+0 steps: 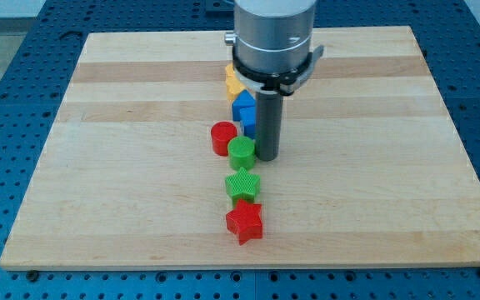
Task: Slide the red circle along with the green circle down a bit
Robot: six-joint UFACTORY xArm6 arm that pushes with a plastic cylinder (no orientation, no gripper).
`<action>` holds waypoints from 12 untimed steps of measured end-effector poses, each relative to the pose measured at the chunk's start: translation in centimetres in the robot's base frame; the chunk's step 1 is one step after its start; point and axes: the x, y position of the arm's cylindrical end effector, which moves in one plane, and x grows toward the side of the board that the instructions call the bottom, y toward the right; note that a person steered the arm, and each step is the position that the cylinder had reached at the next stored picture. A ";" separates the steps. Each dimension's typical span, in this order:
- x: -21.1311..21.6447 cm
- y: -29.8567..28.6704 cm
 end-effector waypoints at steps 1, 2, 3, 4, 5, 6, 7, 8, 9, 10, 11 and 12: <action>0.4 -0.5; 0.4 1.7; 1.5 7.4; 6.0 10.3; 12.7 10.3; 14.4 8.8; 14.5 7.2; 14.5 5.5; 14.4 2.7; 14.4 -2.4; 14.5 -7.7; 14.5 -13.1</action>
